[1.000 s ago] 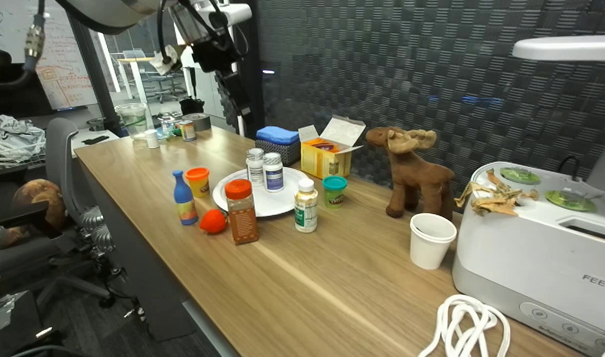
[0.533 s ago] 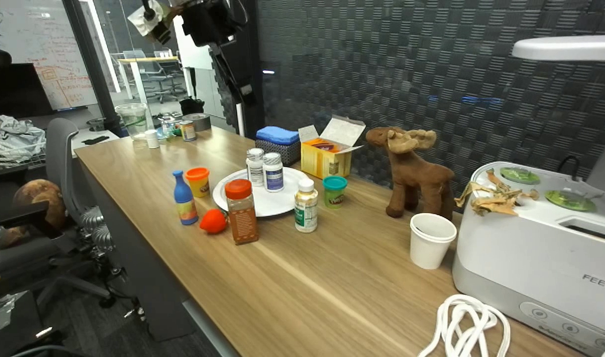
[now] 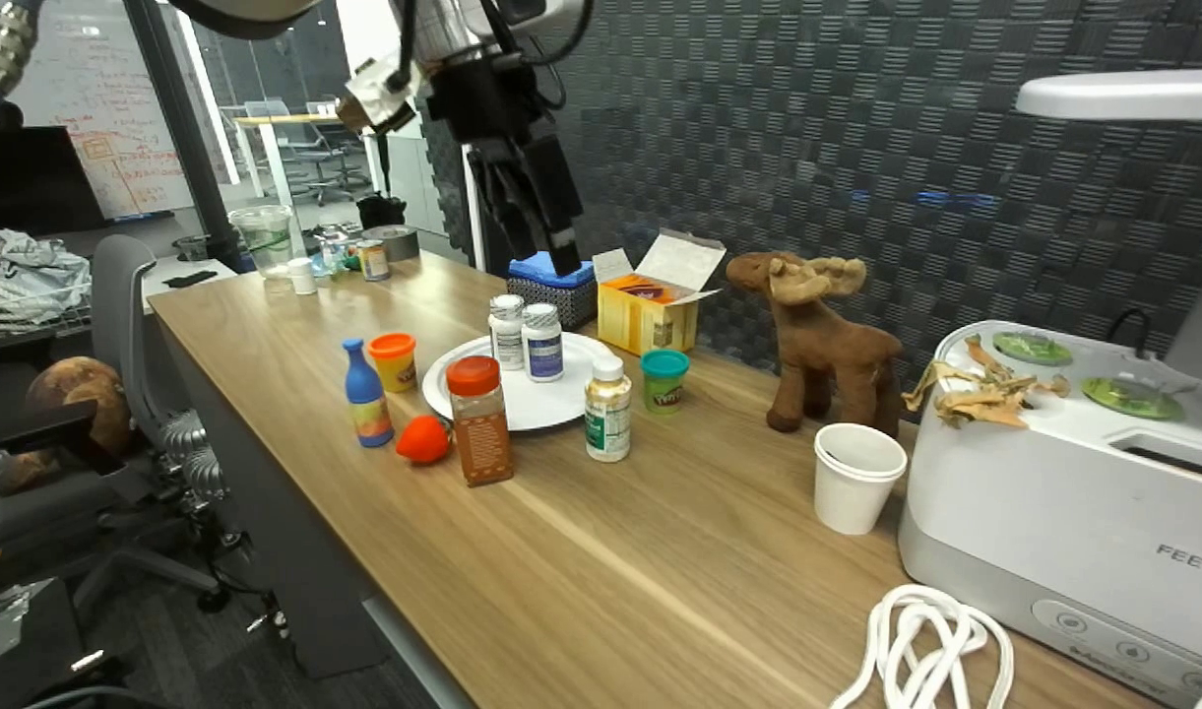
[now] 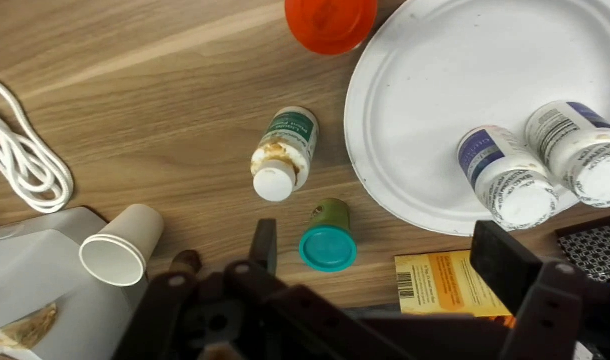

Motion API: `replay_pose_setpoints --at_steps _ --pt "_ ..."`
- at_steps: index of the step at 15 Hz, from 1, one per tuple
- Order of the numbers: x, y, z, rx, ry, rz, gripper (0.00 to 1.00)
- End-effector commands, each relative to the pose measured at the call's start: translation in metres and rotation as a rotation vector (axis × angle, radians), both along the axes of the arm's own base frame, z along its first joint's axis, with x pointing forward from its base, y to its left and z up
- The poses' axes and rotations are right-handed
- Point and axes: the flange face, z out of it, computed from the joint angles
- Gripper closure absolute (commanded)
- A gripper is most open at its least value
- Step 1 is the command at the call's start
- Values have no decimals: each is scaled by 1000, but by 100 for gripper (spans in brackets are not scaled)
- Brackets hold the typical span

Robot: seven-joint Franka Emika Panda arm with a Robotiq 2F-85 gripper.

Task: Pick up all the items surrounding the white plate and arrange them on the plate

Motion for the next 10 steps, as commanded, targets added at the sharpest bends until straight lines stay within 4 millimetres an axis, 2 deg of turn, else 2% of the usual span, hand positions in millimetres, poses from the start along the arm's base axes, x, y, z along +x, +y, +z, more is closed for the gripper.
replay_pose_setpoints --at_steps 1,4,10 --pt "22 -21 -15 58 -29 65 0" --pt "39 -31 -34 82 -40 92 0" --pt "69 -40 -67 52 -14 133 0"
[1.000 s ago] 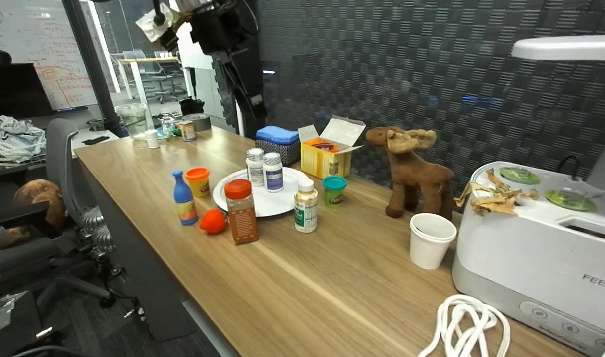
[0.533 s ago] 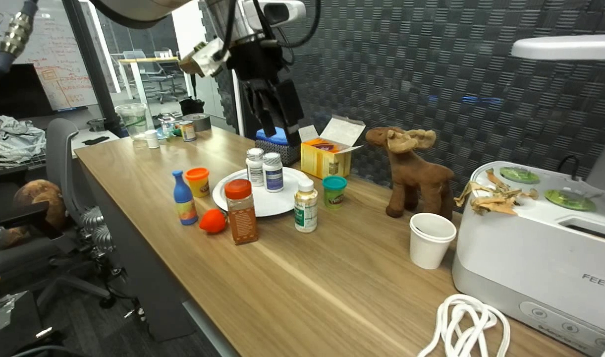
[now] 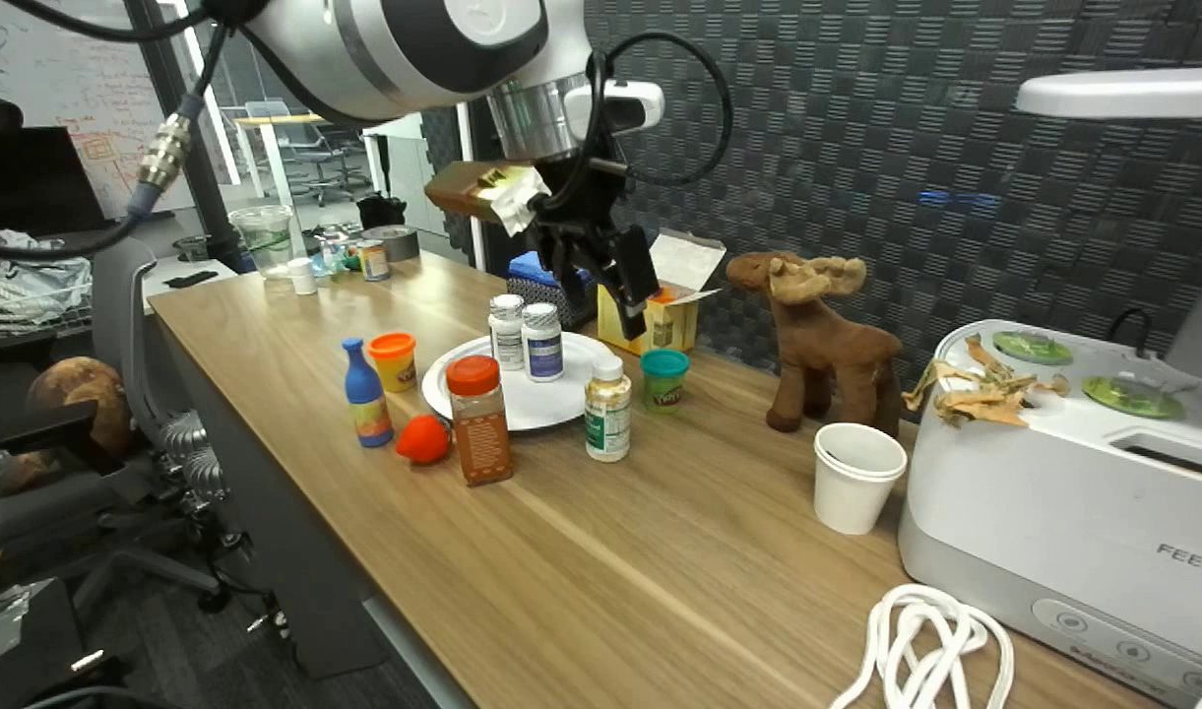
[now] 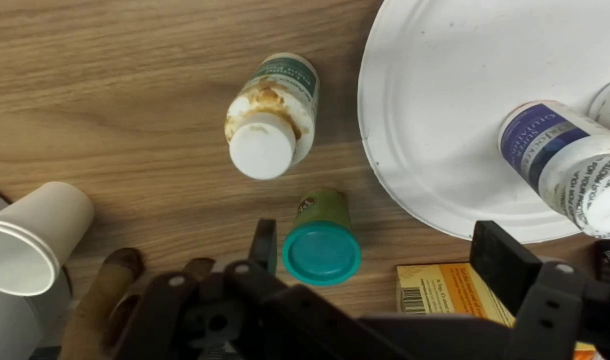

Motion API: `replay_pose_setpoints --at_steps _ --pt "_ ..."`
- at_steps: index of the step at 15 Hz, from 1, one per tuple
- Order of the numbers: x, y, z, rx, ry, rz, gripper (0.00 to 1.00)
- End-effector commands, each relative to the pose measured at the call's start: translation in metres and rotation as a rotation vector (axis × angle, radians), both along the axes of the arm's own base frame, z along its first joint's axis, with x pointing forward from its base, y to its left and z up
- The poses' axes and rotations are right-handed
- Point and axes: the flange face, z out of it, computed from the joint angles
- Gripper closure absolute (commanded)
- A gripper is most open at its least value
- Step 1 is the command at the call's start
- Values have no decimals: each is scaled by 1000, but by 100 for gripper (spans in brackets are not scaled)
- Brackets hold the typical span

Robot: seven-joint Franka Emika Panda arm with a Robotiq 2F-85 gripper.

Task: Pick up all the items surrounding the white plate and arrange them on the plate

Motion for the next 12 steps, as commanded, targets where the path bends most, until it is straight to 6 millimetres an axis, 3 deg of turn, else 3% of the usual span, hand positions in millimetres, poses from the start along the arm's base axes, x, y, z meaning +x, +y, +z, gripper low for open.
replay_pose_setpoints --at_steps 1,6,12 --pt "27 -6 -8 -10 -16 30 0" --pt "50 -19 -25 -43 -8 25 0" --pt "62 -25 -48 -37 22 39 0"
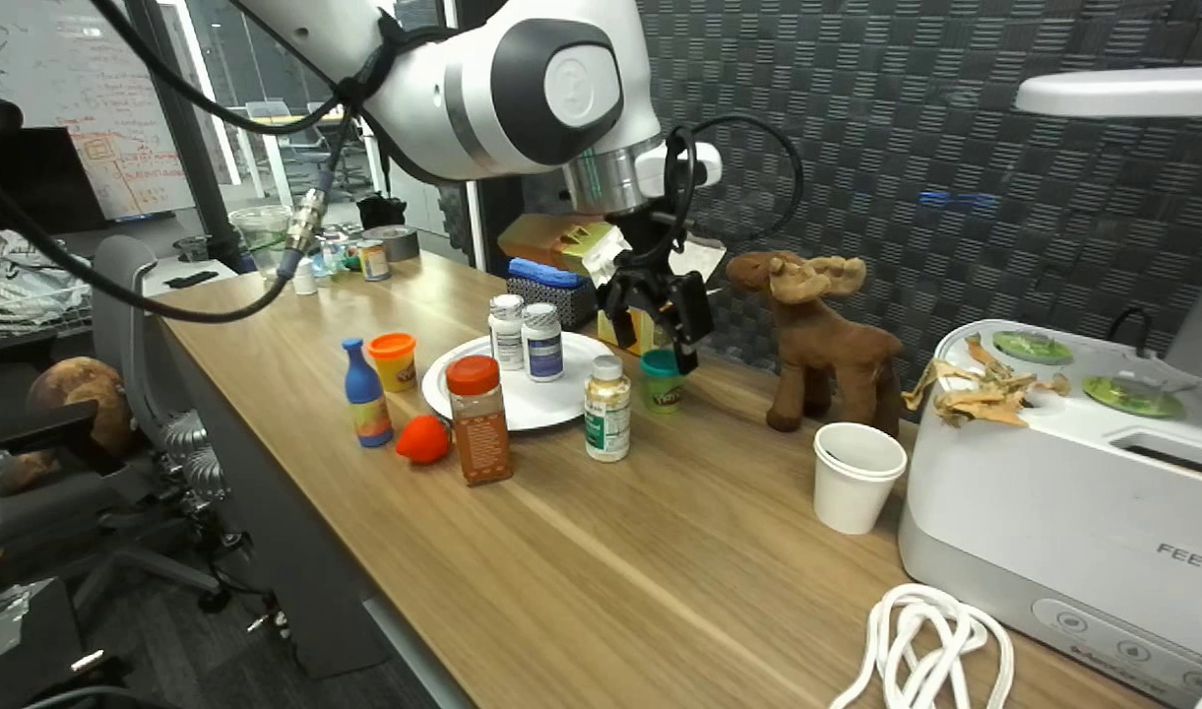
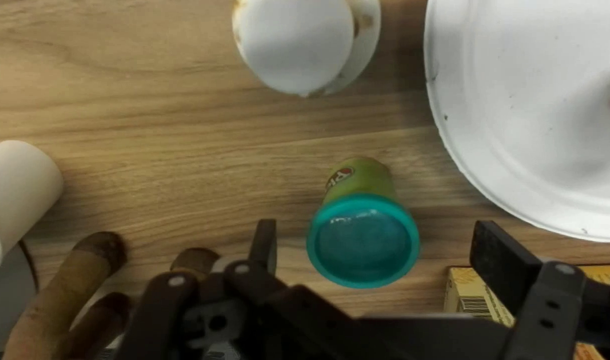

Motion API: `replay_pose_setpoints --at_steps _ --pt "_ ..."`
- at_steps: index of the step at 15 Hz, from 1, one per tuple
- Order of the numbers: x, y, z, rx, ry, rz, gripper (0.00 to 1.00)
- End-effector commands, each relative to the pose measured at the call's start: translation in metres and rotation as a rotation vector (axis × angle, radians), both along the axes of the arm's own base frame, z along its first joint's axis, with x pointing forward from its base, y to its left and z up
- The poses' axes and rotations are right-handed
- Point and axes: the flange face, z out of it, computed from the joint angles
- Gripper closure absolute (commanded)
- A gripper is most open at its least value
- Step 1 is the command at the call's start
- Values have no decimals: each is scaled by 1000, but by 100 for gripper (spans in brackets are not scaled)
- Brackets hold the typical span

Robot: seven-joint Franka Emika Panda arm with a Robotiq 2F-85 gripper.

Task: Pick up all the items surrounding the white plate and arrange them on the plate

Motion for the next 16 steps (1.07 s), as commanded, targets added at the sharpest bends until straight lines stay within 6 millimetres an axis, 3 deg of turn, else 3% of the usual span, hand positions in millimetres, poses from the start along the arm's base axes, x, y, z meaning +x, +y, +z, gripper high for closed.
replay_pose_setpoints --at_steps 1,3,4,6,11,14,16 --pt "13 -2 -4 -8 1 23 0" --pt "15 -3 -6 -11 5 26 5" --pt "15 -4 -7 -13 7 29 26" --pt "14 -4 -6 -16 9 35 30" --pt "5 0 18 -70 -14 50 69" --pt "-1 12 38 -118 -32 66 72" --pt "-9 31 60 -144 -50 89 72"
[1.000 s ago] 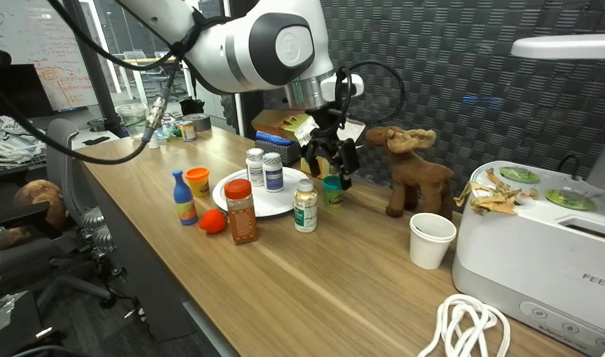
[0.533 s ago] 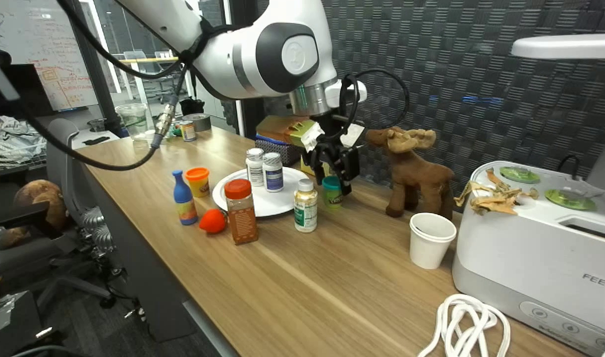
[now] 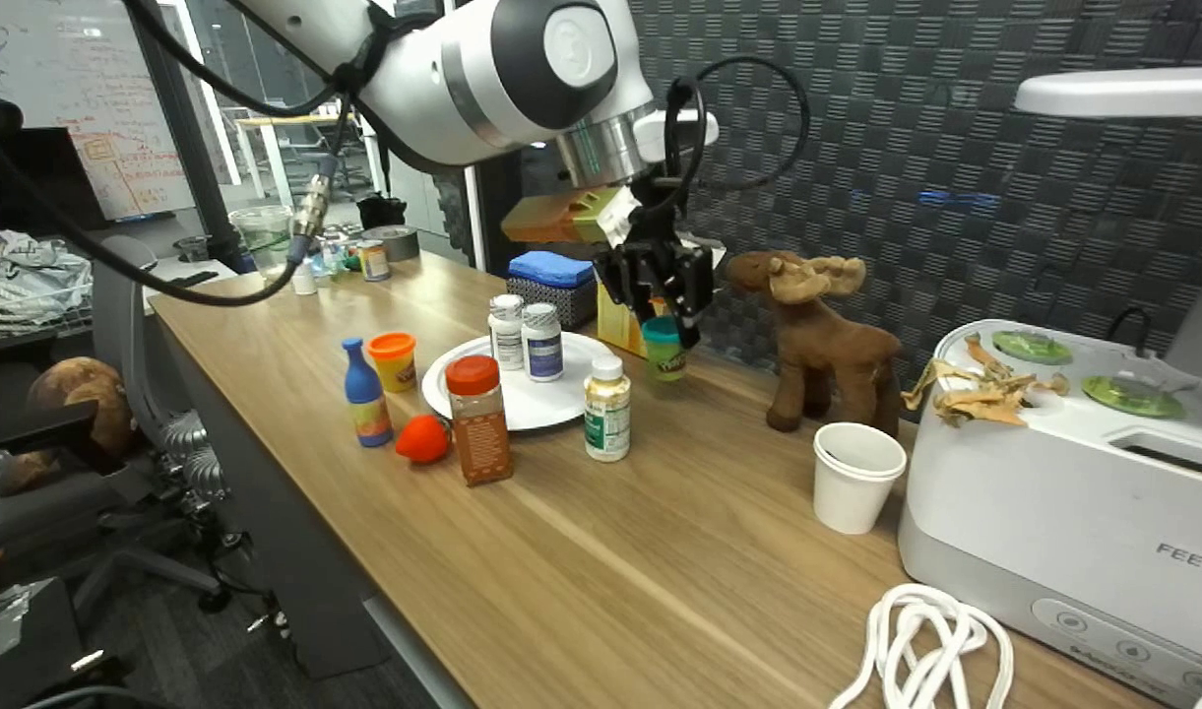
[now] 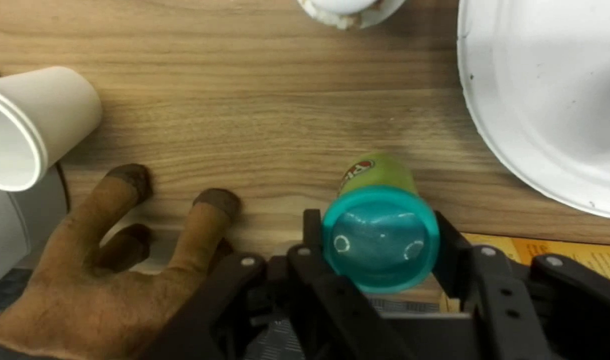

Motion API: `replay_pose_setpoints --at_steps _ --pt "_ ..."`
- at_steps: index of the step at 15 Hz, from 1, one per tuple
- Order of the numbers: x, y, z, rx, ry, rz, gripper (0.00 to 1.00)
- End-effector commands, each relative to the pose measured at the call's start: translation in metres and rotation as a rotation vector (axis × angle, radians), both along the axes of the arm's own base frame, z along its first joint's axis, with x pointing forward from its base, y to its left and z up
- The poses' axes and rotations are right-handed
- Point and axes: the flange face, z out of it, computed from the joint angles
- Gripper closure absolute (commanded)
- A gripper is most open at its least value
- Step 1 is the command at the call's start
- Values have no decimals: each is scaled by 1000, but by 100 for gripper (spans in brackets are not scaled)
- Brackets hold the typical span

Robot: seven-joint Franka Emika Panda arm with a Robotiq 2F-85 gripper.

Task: Pick up all the items surrounding the white plate and arrange them on the plate

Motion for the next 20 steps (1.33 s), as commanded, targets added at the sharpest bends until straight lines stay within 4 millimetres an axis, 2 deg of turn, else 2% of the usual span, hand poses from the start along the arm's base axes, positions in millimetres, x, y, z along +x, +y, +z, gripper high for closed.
replay_pose_setpoints --at_steps 1,3,6,8,12,16,20 --pt "-21 33 46 -46 -25 22 72" --pt "-33 51 56 -47 -16 29 72" --pt "-61 72 58 -21 0 49 72" --pt "-77 77 53 21 9 61 72" --pt "-102 76 38 135 43 8 72" --pt "-109 76 23 177 34 -35 72" --pt "-104 77 16 150 9 -45 72"
